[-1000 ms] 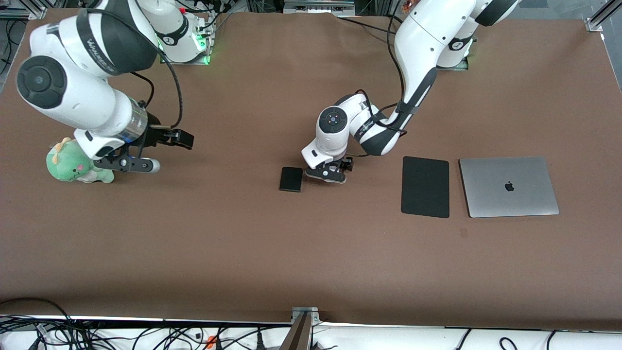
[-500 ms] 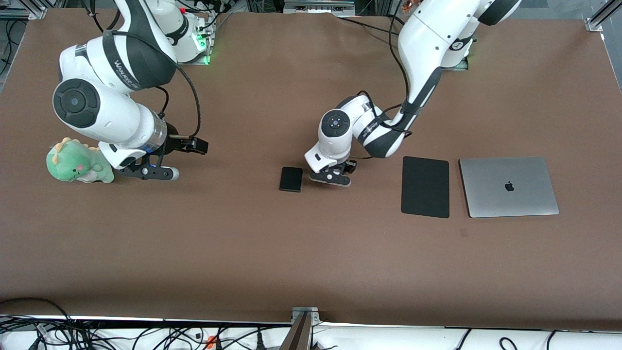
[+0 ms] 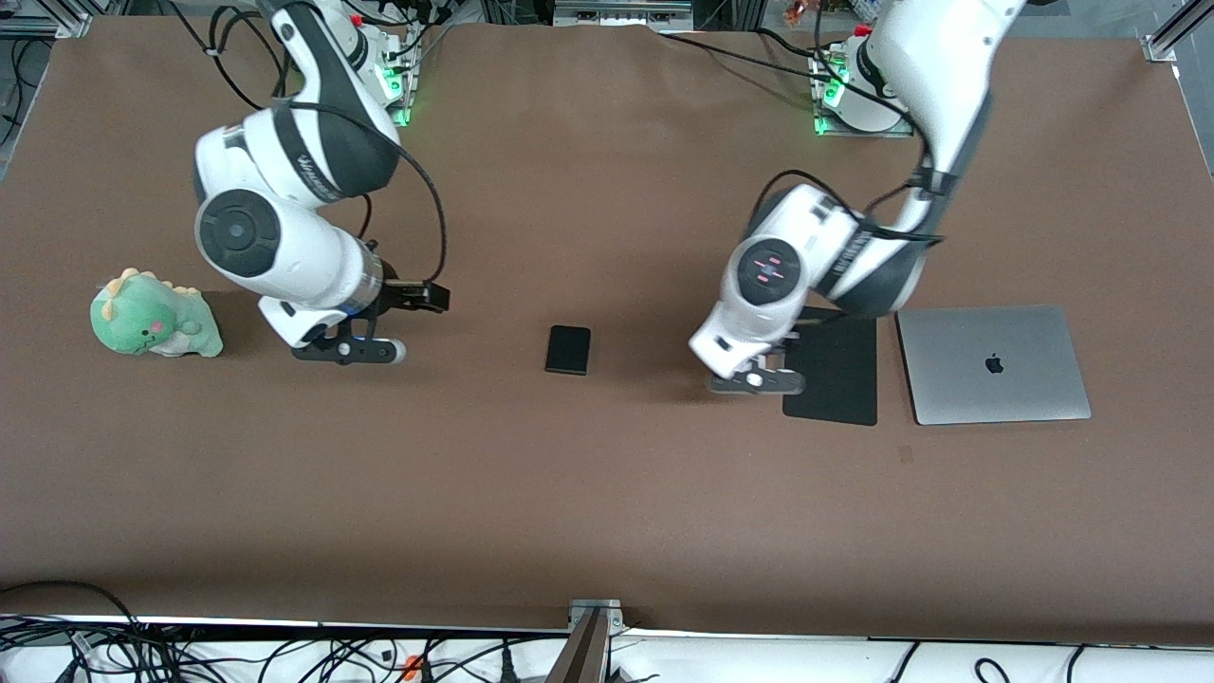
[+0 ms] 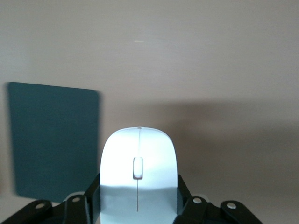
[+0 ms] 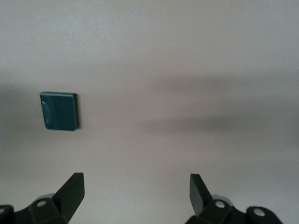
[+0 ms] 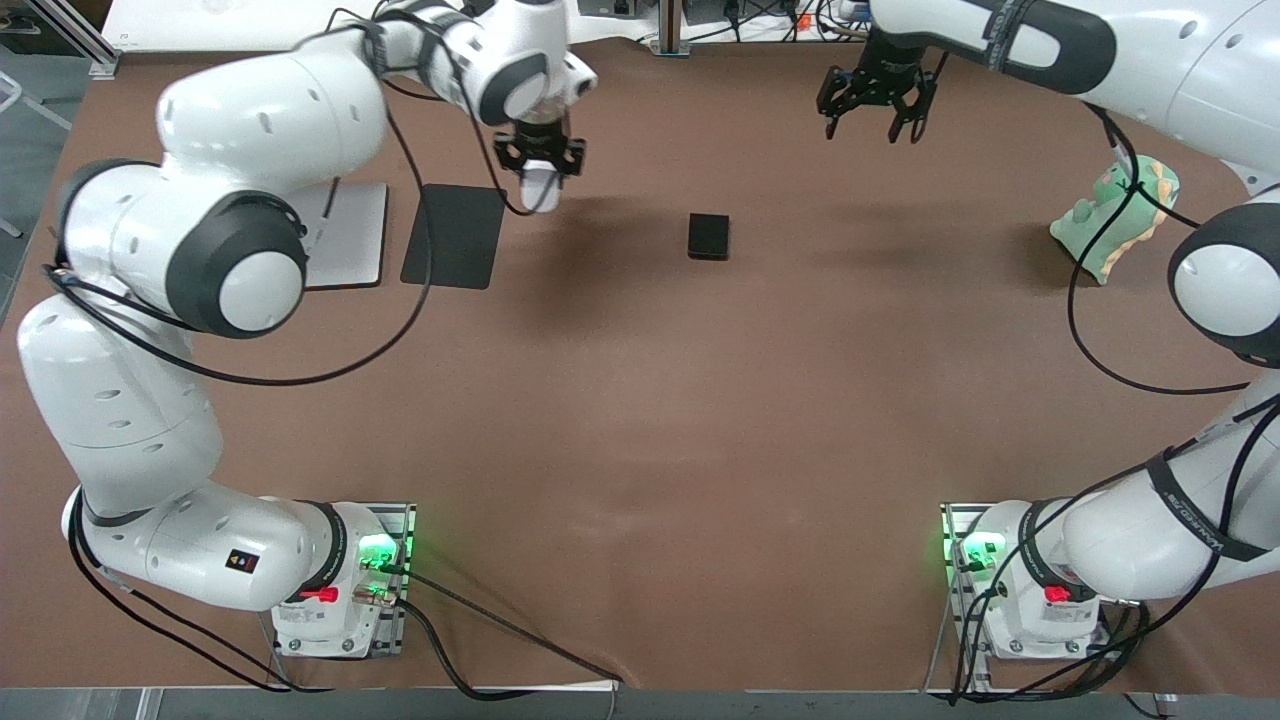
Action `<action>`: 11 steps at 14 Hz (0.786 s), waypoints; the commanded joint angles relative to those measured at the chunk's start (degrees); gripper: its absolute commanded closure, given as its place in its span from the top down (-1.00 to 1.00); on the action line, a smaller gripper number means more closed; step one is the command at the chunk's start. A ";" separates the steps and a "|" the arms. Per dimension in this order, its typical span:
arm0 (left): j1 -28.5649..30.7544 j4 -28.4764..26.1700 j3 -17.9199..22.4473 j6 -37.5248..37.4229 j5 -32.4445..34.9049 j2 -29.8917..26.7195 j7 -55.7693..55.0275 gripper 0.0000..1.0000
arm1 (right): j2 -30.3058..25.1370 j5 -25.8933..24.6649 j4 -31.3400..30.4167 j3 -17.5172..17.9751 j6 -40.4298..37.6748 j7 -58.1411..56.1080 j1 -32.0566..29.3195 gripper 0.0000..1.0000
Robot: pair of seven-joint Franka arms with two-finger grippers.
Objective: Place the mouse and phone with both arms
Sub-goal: 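Carry the mouse onto the black pad while the right gripper reaches the phone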
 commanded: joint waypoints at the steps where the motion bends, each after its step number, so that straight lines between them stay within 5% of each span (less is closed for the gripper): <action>1: 8.52 -2.03 -1.02 -1.85 -2.68 -1.24 8.98 -0.32 | 2.90 -0.93 0.30 -0.68 5.05 7.97 4.41 1.00; 6: 13.73 -9.57 -1.02 7.08 -2.68 0.00 15.51 -0.29 | 10.02 -4.28 0.47 -1.65 14.81 23.35 10.48 1.00; 11: 15.05 -16.79 -0.93 16.51 -2.68 -0.36 15.60 -0.24 | 17.05 -7.96 0.65 -1.83 25.35 24.88 14.61 1.00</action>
